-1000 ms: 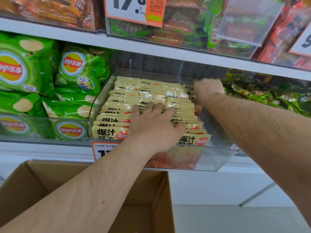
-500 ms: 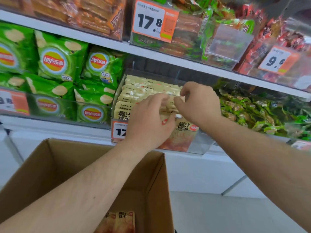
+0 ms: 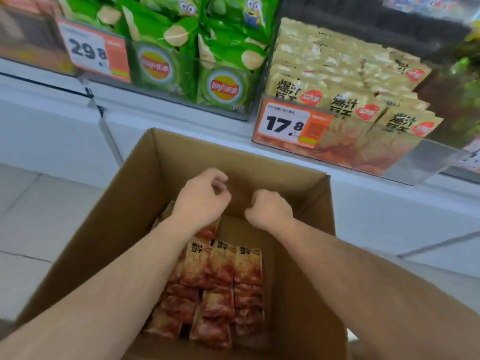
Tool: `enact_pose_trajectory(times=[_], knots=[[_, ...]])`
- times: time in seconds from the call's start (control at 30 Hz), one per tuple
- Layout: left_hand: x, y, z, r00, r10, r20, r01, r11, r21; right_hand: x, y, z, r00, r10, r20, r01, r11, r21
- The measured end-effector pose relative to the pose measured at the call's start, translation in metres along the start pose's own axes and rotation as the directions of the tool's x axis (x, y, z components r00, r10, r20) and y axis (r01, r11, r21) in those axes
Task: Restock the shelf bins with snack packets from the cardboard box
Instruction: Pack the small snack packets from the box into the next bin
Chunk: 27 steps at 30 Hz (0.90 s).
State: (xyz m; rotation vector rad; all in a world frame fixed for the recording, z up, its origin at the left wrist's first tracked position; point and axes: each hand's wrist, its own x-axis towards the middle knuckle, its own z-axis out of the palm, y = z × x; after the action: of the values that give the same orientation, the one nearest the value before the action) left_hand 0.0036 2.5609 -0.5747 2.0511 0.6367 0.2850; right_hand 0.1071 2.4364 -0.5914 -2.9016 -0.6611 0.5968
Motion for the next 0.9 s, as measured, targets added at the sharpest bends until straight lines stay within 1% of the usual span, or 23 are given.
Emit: enact_pose_trajectory(times=[0.07, 0.13, 0.2, 0.27, 0.3, 0.37, 0.4, 0.47, 0.5, 0.57, 0.63, 0.67, 0.73, 0.77, 0.8, 0.83, 0.87, 0.9], knots=[[0.002, -0.019, 0.006, 0.997, -0.08, 0.021, 0.08, 0.997, -0.01, 0.012, 0.009, 0.046, 0.967, 0.187, 0.171, -0.205, 0.974, 0.097], [0.004, -0.036, 0.015, 0.988, -0.143, 0.054, 0.144, 0.99, -0.004, 0.015, 0.02, 0.094, 0.912, 0.294, 0.288, -0.334, 0.937, 0.102], [0.006, -0.051, 0.023, 0.981, -0.176, 0.079, 0.174, 0.984, 0.028, 0.017, 0.029, 0.133, 0.861, 0.375, 0.344, -0.413, 0.909, 0.044], [0.009, -0.062, 0.028, 0.973, -0.206, 0.1, 0.204, 0.978, 0.033, 0.021, 0.037, 0.164, 0.795, 0.462, 0.393, -0.488, 0.872, -0.036], [0.01, -0.066, 0.031, 0.968, -0.221, 0.115, 0.219, 0.975, 0.03, 0.024, 0.041, 0.176, 0.766, 0.485, 0.422, -0.494, 0.864, -0.096], [0.011, -0.072, 0.034, 0.959, -0.246, 0.141, 0.244, 0.969, 0.032, 0.03, 0.047, 0.192, 0.738, 0.509, 0.442, -0.482, 0.857, -0.183], [0.012, -0.074, 0.035, 0.954, -0.258, 0.151, 0.256, 0.966, 0.033, 0.031, 0.049, 0.194, 0.74, 0.52, 0.427, -0.489, 0.851, -0.191], [0.013, -0.077, 0.037, 0.945, -0.282, 0.165, 0.283, 0.959, 0.019, 0.032, 0.055, 0.195, 0.772, 0.526, 0.358, -0.513, 0.847, -0.138], [0.012, -0.078, 0.038, 0.939, -0.299, 0.172, 0.301, 0.953, 0.011, 0.029, 0.056, 0.192, 0.779, 0.526, 0.341, -0.529, 0.844, -0.094], [0.011, -0.081, 0.039, 0.924, -0.336, 0.183, 0.344, 0.939, -0.008, 0.024, 0.059, 0.187, 0.788, 0.502, 0.357, -0.551, 0.833, 0.044], [0.01, -0.083, 0.038, 0.915, -0.358, 0.185, 0.367, 0.93, -0.016, 0.02, 0.06, 0.177, 0.813, 0.463, 0.354, -0.541, 0.825, 0.165], [0.01, -0.083, 0.037, 0.912, -0.365, 0.185, 0.375, 0.927, -0.016, 0.019, 0.061, 0.17, 0.833, 0.449, 0.322, -0.526, 0.824, 0.211], [0.01, -0.081, 0.035, 0.91, -0.371, 0.184, 0.381, 0.924, -0.021, 0.016, 0.057, 0.153, 0.873, 0.45, 0.186, -0.487, 0.822, 0.295], [0.011, -0.081, 0.034, 0.907, -0.382, 0.177, 0.392, 0.92, -0.026, 0.015, 0.053, 0.146, 0.875, 0.468, 0.127, -0.48, 0.797, 0.367], [0.012, -0.08, 0.034, 0.904, -0.392, 0.167, 0.404, 0.914, -0.041, 0.014, 0.049, 0.139, 0.869, 0.482, 0.115, -0.47, 0.728, 0.499], [0.012, -0.078, 0.033, 0.901, -0.403, 0.159, 0.415, 0.908, -0.054, 0.013, 0.041, 0.132, 0.862, 0.474, 0.18, -0.46, 0.582, 0.67], [0.012, -0.077, 0.032, 0.893, -0.423, 0.155, 0.436, 0.898, -0.063, 0.012, 0.033, 0.125, 0.858, 0.424, 0.29, -0.461, 0.385, 0.8], [0.011, -0.076, 0.031, 0.878, -0.454, 0.152, 0.469, 0.88, -0.081, 0.009, 0.023, 0.116, 0.862, 0.316, 0.396, -0.473, 0.22, 0.853]])
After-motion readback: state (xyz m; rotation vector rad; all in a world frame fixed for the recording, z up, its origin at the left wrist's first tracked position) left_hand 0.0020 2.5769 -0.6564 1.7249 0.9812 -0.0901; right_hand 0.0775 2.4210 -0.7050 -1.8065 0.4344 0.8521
